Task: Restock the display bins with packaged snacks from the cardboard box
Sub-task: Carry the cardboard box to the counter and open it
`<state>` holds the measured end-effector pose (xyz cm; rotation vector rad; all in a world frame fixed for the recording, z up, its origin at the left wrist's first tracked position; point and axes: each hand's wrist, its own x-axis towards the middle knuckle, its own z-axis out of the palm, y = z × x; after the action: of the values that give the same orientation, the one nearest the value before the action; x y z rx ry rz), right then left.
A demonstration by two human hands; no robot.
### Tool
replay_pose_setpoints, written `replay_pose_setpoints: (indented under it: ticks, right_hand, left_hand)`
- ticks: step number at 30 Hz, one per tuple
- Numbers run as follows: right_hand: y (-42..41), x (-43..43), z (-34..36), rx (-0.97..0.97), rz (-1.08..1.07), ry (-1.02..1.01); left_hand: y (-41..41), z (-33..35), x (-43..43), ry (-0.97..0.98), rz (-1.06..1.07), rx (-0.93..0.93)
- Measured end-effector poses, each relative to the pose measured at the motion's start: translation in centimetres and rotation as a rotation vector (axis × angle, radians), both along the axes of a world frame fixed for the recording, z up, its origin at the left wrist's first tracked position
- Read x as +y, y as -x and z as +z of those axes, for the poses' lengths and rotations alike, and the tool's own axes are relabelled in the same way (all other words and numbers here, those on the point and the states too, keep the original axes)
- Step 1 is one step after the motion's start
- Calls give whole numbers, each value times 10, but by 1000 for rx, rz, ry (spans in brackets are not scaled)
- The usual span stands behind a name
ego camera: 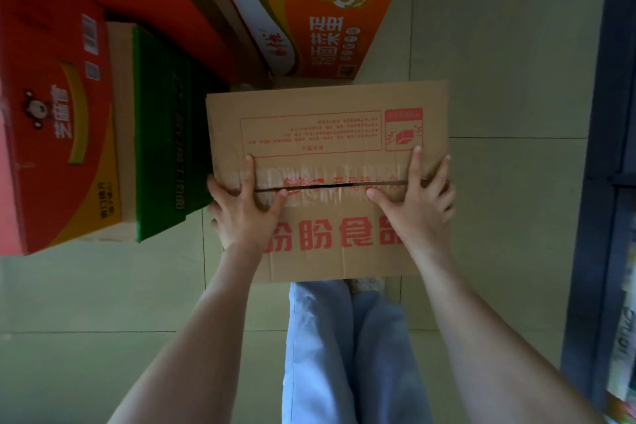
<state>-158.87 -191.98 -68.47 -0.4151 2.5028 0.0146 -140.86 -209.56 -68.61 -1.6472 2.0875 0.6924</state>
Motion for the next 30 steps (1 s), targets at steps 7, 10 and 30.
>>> replay_pose_setpoints:
  ticks: [7, 10, 30]
  right_hand:
    - [4, 2, 8, 7, 35, -6]
    - [0, 6, 12, 10, 25, -1]
    - [7, 19, 11, -161, -204, 191]
  left_hand:
    - [-5, 6, 4, -16, -4, 52]
    - [-11, 10, 6, -29, 0, 88]
    - [-15, 18, -7, -118, 156, 177]
